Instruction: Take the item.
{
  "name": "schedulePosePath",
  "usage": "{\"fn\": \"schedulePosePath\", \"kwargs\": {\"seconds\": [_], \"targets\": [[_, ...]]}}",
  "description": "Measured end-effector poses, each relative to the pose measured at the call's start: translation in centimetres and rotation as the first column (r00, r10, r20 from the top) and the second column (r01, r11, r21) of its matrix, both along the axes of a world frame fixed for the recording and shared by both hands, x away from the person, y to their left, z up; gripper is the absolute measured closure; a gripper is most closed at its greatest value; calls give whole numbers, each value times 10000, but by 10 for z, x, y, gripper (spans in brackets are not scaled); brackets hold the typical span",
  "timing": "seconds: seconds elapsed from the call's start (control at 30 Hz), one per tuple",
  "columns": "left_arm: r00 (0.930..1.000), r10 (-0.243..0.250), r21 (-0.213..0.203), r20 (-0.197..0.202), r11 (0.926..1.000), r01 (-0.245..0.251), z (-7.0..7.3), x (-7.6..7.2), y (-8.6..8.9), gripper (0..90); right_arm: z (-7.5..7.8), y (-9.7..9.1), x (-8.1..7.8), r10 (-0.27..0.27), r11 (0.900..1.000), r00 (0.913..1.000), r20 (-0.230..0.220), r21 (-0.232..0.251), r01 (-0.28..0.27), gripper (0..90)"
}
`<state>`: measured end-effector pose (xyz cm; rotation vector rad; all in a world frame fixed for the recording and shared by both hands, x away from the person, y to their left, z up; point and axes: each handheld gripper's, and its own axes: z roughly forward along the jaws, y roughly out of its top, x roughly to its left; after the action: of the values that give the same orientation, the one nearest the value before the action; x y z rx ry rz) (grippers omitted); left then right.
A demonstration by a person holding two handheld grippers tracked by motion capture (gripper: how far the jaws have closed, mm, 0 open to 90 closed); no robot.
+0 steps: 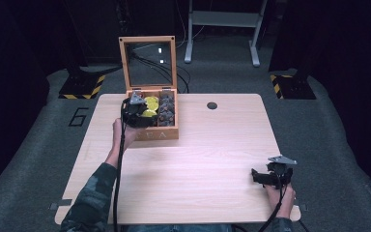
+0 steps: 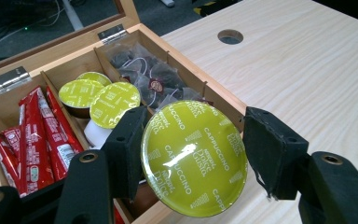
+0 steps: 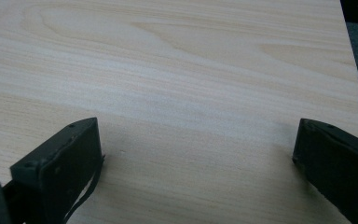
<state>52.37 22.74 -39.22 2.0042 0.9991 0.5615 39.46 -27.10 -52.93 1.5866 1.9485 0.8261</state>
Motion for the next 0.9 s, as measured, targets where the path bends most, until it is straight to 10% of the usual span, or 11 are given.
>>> {"fn": "schedulePosePath", "kwargs": {"seconds": [0.9], "targets": [[9976,-495,-99,487,9987,500,7,-39,2,412,0,0,-1,-43,10000,10000,-45,9,43,5]]}}
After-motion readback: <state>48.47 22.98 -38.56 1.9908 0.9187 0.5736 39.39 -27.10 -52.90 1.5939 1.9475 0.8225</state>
